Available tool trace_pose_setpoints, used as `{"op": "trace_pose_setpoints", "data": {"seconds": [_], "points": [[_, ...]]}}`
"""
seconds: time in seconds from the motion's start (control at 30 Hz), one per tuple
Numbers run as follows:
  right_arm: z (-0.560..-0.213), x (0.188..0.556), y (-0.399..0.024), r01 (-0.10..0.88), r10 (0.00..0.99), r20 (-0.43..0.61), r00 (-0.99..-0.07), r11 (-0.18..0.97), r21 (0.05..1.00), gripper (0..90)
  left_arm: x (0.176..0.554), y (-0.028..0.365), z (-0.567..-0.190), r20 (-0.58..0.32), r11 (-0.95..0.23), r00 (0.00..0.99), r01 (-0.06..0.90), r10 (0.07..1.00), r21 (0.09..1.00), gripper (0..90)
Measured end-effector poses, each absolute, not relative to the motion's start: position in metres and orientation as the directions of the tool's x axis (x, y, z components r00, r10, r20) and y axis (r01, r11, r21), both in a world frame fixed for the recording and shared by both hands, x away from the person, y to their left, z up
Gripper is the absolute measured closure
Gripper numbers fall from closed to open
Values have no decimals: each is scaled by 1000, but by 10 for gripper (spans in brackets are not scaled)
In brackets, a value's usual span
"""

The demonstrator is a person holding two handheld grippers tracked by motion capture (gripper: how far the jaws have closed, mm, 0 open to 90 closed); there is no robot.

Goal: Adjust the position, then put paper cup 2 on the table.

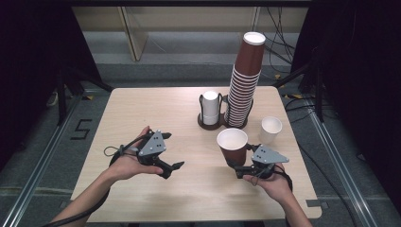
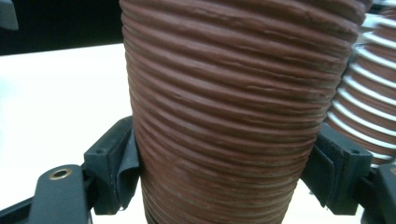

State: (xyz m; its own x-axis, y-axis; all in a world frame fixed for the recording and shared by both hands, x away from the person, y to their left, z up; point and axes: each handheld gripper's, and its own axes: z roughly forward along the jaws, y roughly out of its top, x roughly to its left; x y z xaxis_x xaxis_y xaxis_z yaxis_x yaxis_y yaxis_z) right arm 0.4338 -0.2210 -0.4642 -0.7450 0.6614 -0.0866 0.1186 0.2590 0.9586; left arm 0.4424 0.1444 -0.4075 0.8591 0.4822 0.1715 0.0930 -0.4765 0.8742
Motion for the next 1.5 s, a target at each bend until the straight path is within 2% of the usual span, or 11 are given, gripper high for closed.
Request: {"op": "trace_pose_setpoints", "data": {"seconds": [0.13, 0.37, 0.4, 0.53, 0.57, 0.67, 0.73, 0.93, 1.23, 1.4, 1.5], "points": [[-462, 431, -234, 105, 711, -91, -697, 227, 968, 215, 438, 155, -420, 117, -404, 830, 138, 545, 904, 0], [-467, 430, -248, 175, 769, -13, -640, 162, 971, 214, 432, 169, -445, 12, -270, 753, 221, 658, 937, 0], [-467, 432, -251, 152, 768, -38, -639, 175, 973, 214, 431, 172, -449, -4, -253, 738, 235, 675, 938, 0], [-469, 429, -257, 193, 790, 5, -613, 143, 971, 213, 431, 175, -457, -26, -216, 705, 252, 709, 944, 0], [-469, 431, -260, 155, 796, -41, -604, 168, 973, 214, 430, 175, -458, -32, -203, 695, 254, 718, 946, 0], [-469, 429, -266, 188, 816, -18, -578, 154, 970, 213, 426, 177, -462, -44, -172, 667, 255, 744, 951, 0], [-468, 430, -270, 152, 835, -39, -548, 146, 978, 213, 424, 179, -464, -59, -160, 656, 269, 752, 950, 0], [-469, 431, -278, 184, 876, -30, -481, 134, 974, 213, 424, 181, -472, -65, -153, 637, 281, 768, 947, 0], [-481, 440, -282, 206, 875, -55, -481, 174, 963, 212, 427, 178, -475, -60, -165, 635, 288, 770, 943, 0], [-487, 443, -277, 290, 892, -30, -451, 179, 940, 211, 427, 174, -478, -61, -165, 642, 286, 764, 944, 0], [-487, 450, -273, 290, 887, -35, -460, 187, 939, 210, 426, 174, -478, -52, -175, 646, 282, 762, 943, 0]]}}
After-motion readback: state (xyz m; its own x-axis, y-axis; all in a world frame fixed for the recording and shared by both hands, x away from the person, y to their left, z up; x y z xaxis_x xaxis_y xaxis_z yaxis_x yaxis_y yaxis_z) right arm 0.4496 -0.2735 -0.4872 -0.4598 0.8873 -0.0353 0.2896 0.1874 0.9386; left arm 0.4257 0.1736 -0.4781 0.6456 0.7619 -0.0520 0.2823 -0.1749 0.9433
